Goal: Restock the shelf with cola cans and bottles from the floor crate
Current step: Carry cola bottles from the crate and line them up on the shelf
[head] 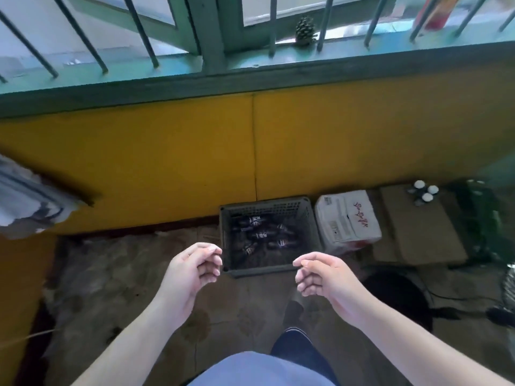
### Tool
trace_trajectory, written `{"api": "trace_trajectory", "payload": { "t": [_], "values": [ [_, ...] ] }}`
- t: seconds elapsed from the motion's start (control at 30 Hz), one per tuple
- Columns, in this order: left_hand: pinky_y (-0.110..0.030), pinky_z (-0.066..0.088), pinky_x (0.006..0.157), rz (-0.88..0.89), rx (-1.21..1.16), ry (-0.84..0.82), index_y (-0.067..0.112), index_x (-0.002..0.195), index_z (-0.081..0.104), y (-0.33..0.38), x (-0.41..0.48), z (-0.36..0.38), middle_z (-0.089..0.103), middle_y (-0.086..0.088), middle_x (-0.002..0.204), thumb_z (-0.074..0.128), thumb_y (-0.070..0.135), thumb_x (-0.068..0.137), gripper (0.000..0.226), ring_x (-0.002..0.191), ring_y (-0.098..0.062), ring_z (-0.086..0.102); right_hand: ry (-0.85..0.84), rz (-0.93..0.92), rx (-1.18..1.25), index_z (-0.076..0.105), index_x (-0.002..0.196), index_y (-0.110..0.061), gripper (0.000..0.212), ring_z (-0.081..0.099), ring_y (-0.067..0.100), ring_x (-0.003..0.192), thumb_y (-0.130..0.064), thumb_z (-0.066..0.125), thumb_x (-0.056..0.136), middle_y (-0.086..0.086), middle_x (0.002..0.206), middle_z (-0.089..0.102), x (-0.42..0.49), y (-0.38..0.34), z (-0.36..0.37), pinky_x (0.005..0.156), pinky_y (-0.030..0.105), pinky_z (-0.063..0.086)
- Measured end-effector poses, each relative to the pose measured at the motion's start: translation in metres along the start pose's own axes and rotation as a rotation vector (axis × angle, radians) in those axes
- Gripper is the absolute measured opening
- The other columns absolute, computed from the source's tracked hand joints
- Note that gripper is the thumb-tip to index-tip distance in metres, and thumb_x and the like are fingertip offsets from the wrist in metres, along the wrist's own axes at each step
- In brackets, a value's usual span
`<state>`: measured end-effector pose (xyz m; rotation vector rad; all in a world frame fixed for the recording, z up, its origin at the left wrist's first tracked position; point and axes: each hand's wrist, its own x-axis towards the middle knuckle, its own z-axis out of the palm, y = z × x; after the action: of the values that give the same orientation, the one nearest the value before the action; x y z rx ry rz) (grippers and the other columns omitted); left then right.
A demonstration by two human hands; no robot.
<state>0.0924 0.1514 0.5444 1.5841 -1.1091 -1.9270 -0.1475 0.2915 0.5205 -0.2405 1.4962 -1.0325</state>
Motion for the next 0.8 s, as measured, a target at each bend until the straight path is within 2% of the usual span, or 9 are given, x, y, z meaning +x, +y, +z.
{"api": "trace_trajectory", "payload": {
  "t": [0.13, 0.27, 0.33, 0.47, 0.57, 0.67, 0.73, 0.8],
  "values": [
    [-0.031, 0.047, 0.063, -0.086, 0.089, 0.073, 0.002, 0.092, 0.069, 0.006, 0.045, 0.042, 0.066, -0.012, 0.075, 0.051, 0.006, 0.102, 0.022, 0.062, -0.019, 0.057, -0.033, 0.120, -0.094, 0.069, 0.105, 0.003, 0.025, 0.066, 0.021, 0.062, -0.004, 0.045, 0.103, 0.013, 0.074, 0.069, 0.067, -0.028, -0.040, 0.059, 0.027, 0.054],
    [-0.027, 0.048, 0.060, -0.145, 0.364, -0.019, 0.000, 0.092, 0.070, -0.010, 0.092, 0.071, 0.070, -0.011, 0.075, 0.055, 0.007, 0.100, 0.018, 0.064, -0.020, 0.060, 0.053, 0.147, -0.217, 0.068, 0.104, 0.004, 0.022, 0.064, 0.019, 0.058, -0.005, 0.047, 0.101, 0.009, 0.070, 0.069, 0.141, -0.033, -0.078, 0.055, 0.025, 0.050],
    [-0.028, 0.047, 0.060, -0.184, 0.467, -0.047, 0.000, 0.093, 0.070, -0.024, 0.116, 0.076, 0.071, -0.009, 0.074, 0.055, 0.006, 0.100, 0.018, 0.063, -0.018, 0.061, 0.142, 0.210, -0.130, 0.068, 0.103, 0.000, 0.020, 0.064, 0.021, 0.060, -0.008, 0.050, 0.102, 0.011, 0.073, 0.069, 0.176, -0.025, -0.096, 0.057, 0.027, 0.053],
    [-0.029, 0.047, 0.059, -0.288, 0.561, -0.002, 0.001, 0.093, 0.071, -0.056, 0.170, 0.077, 0.072, -0.009, 0.074, 0.052, 0.004, 0.100, 0.020, 0.062, -0.022, 0.063, 0.290, 0.338, 0.157, 0.066, 0.098, -0.004, 0.020, 0.067, 0.025, 0.068, -0.010, 0.048, 0.104, 0.014, 0.082, 0.069, 0.224, 0.005, -0.118, 0.064, 0.032, 0.057],
    [-0.036, 0.055, 0.073, -0.336, 0.687, -0.014, 0.013, 0.089, 0.070, -0.083, 0.211, 0.074, 0.076, -0.010, 0.078, 0.056, 0.008, 0.097, 0.017, 0.073, -0.028, 0.070, 0.332, 0.371, 0.162, 0.065, 0.100, -0.004, 0.023, 0.066, 0.027, 0.073, -0.010, 0.043, 0.106, 0.015, 0.083, 0.069, 0.247, 0.043, -0.123, 0.069, 0.036, 0.055],
    [-0.043, 0.056, 0.075, -0.333, 0.828, -0.135, 0.022, 0.080, 0.064, -0.114, 0.251, 0.069, 0.072, -0.006, 0.076, 0.056, 0.009, 0.095, 0.021, 0.074, -0.024, 0.066, 0.358, 0.437, 0.064, 0.066, 0.101, -0.004, 0.024, 0.065, 0.025, 0.064, -0.010, 0.043, 0.106, 0.013, 0.078, 0.069, 0.268, 0.081, -0.125, 0.055, 0.031, 0.056],
    [-0.035, 0.055, 0.068, -0.315, 0.895, -0.188, 0.021, 0.080, 0.064, -0.139, 0.279, 0.067, 0.071, -0.005, 0.076, 0.056, 0.006, 0.094, 0.022, 0.072, -0.022, 0.064, 0.384, 0.478, 0.013, 0.067, 0.098, -0.006, 0.023, 0.064, 0.023, 0.058, -0.009, 0.045, 0.106, 0.014, 0.077, 0.069, 0.281, 0.105, -0.127, 0.050, 0.028, 0.055],
    [-0.019, 0.048, 0.060, -0.308, 0.928, -0.249, 0.018, 0.085, 0.064, -0.161, 0.307, 0.065, 0.069, -0.003, 0.076, 0.054, 0.004, 0.095, 0.020, 0.069, -0.017, 0.063, 0.396, 0.458, -0.069, 0.068, 0.097, -0.003, 0.022, 0.063, 0.025, 0.062, -0.009, 0.048, 0.106, 0.015, 0.078, 0.069, 0.299, 0.127, -0.127, 0.057, 0.032, 0.053]
  ]
}}
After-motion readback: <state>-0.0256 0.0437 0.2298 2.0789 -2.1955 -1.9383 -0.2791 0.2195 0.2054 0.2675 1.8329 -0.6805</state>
